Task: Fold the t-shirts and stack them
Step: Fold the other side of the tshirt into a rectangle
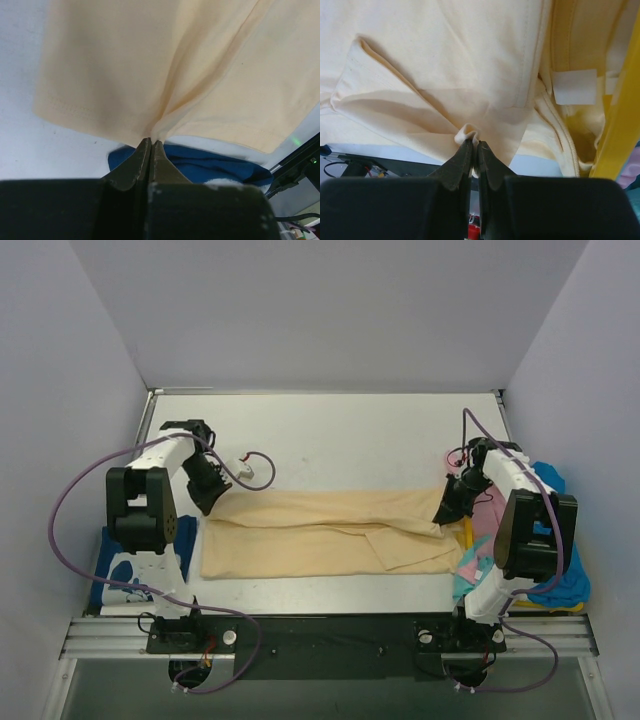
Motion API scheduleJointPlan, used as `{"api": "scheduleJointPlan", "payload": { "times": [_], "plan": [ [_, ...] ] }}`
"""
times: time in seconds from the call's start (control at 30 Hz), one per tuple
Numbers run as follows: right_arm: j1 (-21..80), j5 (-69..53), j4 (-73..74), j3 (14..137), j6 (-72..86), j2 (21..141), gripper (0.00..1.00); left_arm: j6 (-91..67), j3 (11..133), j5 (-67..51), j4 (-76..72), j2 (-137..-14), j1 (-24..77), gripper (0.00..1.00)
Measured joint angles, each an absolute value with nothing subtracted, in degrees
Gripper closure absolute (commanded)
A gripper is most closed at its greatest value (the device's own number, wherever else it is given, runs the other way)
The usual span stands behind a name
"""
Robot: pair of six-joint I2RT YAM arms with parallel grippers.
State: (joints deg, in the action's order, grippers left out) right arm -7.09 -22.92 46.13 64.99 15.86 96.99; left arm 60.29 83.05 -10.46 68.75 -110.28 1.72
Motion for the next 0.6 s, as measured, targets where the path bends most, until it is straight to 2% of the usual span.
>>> {"api": "scheduleJointPlan", "payload": {
  "times": [0.03,0.07,0.1,0.17,0.4,0.47,0.53,0.6],
  "plan": [
    [-7.1,-22.9,46.2,64.8,15.8,97.0,0.91,60.5,82.4,-10.1,68.8,-110.3,1.7,0.74],
    [-7.1,-22.9,46.1,64.4,15.8,97.1,0.84,60.8,81.9,-9.6,68.8,-110.3,1.7,0.65],
    [-7.1,-22.9,46.2,64.0,15.8,97.3,0.71,61.2,81.4,-9.3,69.0,-110.3,1.7,0.57],
    [-7.1,-22.4,46.9,63.1,15.7,98.2,0.64,62.0,81.6,-8.7,70.8,-110.3,1.7,0.52],
    [-7.0,-19.3,48.9,63.6,16.2,95.9,0.62,63.1,88.0,-9.7,74.8,-110.4,1.7,0.50],
    [-6.5,-18.0,49.8,65.4,16.2,94.6,0.61,62.4,90.9,-10.6,75.2,-110.5,1.8,0.53],
    [-5.8,-16.4,50.0,68.4,16.3,94.1,0.61,60.4,94.8,-11.7,75.7,-110.8,2.1,0.60],
    [-5.1,-15.4,49.6,71.1,16.4,94.3,0.62,57.3,99.5,-13.4,76.2,-112.0,3.1,0.61]
  ]
}}
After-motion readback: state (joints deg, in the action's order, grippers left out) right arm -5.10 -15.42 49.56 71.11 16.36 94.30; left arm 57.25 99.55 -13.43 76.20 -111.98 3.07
